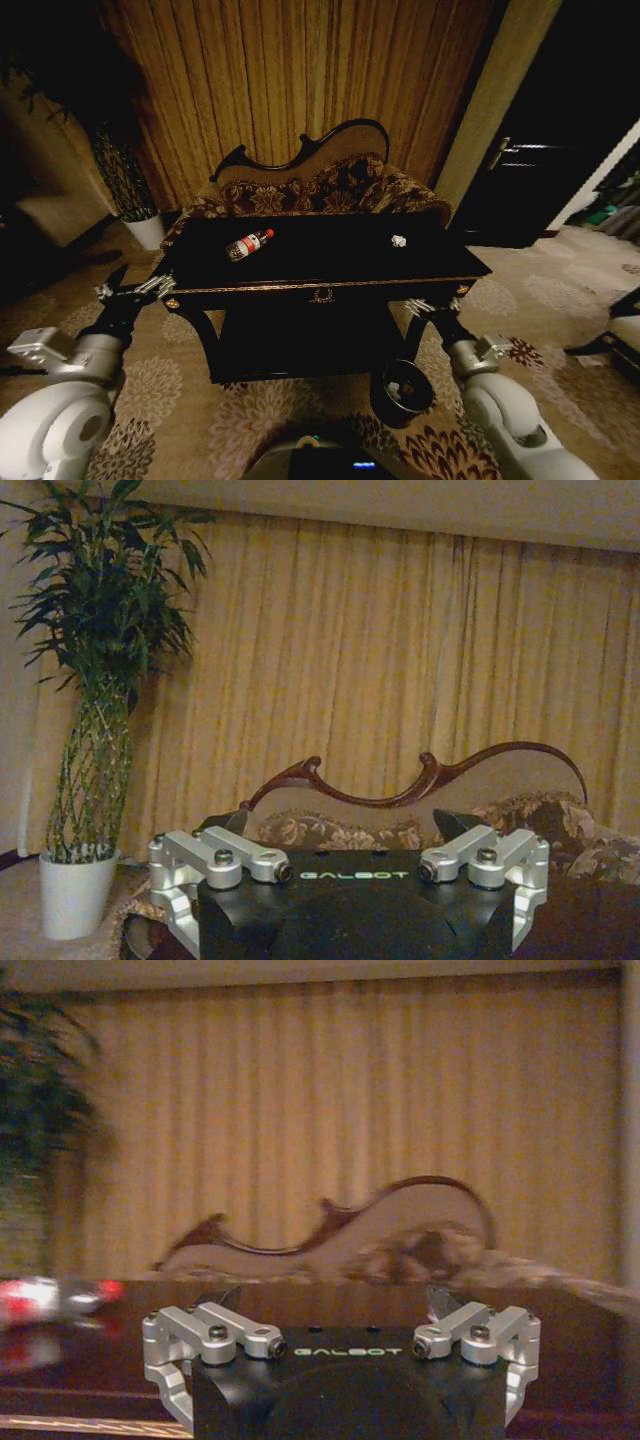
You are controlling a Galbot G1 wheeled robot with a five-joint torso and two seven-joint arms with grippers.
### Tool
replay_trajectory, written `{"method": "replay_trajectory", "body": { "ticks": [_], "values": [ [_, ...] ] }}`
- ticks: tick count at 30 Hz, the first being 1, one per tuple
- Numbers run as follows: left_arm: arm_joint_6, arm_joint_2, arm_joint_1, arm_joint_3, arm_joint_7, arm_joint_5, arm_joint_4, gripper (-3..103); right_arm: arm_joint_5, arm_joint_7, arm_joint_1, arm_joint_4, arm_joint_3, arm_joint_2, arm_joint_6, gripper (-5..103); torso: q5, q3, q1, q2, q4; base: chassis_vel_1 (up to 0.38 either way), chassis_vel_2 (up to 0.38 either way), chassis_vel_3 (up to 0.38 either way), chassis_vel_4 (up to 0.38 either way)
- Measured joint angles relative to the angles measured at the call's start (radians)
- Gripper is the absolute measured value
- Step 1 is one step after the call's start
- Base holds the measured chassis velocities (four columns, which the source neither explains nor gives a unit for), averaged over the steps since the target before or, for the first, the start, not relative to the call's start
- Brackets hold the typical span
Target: Move to the front of the table and place the trash on the table into the trash bin.
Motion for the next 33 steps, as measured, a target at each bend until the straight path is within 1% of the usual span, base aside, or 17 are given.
{"method": "replay_trajectory", "body": {
  "ticks": [3, 5, 10, 13, 16, 20, 27, 33],
  "values": [
    [0.0, 0.0, -0.001, 0.002, 0.0, 0.0, 0.0, 100, 0.026, 0.012, 0.014, 0.035, -0.009, -0.02, -0.062, 100, 0.0, 0.0, 0.0, 0.0, 0.0, 0.0, 0.0, 0.0, 0.0],
    [0.001, -0.001, 0.0, 0.004, -0.001, 0.0, 0.0, 100, 0.042, 0.02, 0.02, 0.035, -0.008, -0.025, -0.077, 100, 0.0002, 0.0, 0.0, 0.0, 0.0, 0.0, 0.0, 0.0, 0.0],
    [0.002, -0.001, 0.001, 0.006, -0.001, 0.0, 0.0, 100, 0.051, 0.045, 0.022, 0.03, -0.007, -0.027, -0.082, 100, 0.0002, 0.0, 0.0, 0.0, 0.0, 0.0, 0.0, 0.0, 0.0],
    [0.003, 0.002, -0.002, 0.005, -0.003, 0.0, 0.0, 100, 0.055, 0.087, 0.026, 0.018, -0.007, -0.027, -0.084, 100, 0.0002, 0.0, 0.0, 0.0, 0.0, 0.0, 0.0, 0.0, 0.0],
    [0.003, 0.002, 0.0, 0.004, -0.004, 0.0, 0.0, 100, 0.056, 0.097, 0.027, 0.015, -0.007, -0.025, -0.084, 100, 0.0002, 0.0, 0.0, 0.0, -0.0001, -0.036, 0.031, 0.059, -0.047],
    [0.004, 0.0, 0.003, 0.004, -0.004, 0.0, 0.0, 100, 0.059, 0.1, 0.028, 0.012, -0.007, -0.025, -0.084, 100, 0.0002, 0.0, 0.0, 0.0, 0.0, -0.085, 0.084, 0.097, -0.098],
    [0.005, 0.001, -0.002, 0.008, -0.004, 0.001, 0.0, 100, 0.067, 0.098, 0.032, 0.009, -0.008, -0.025, -0.08, 100, 0.0002, 0.0, 0.0, 0.0, 0.0002, -0.182, 0.187, 0.186, -0.176],
    [0.005, 0.004, -0.002, 0.009, -0.004, 0.001, 0.0, 100, 0.067, 0.099, 0.037, 0.006, -0.011, -0.027, -0.078, 100, 0.0001, 0.0, 0.001, 0.0, -0.0003, -0.191, 0.19, 0.198, -0.19]
  ]
}}
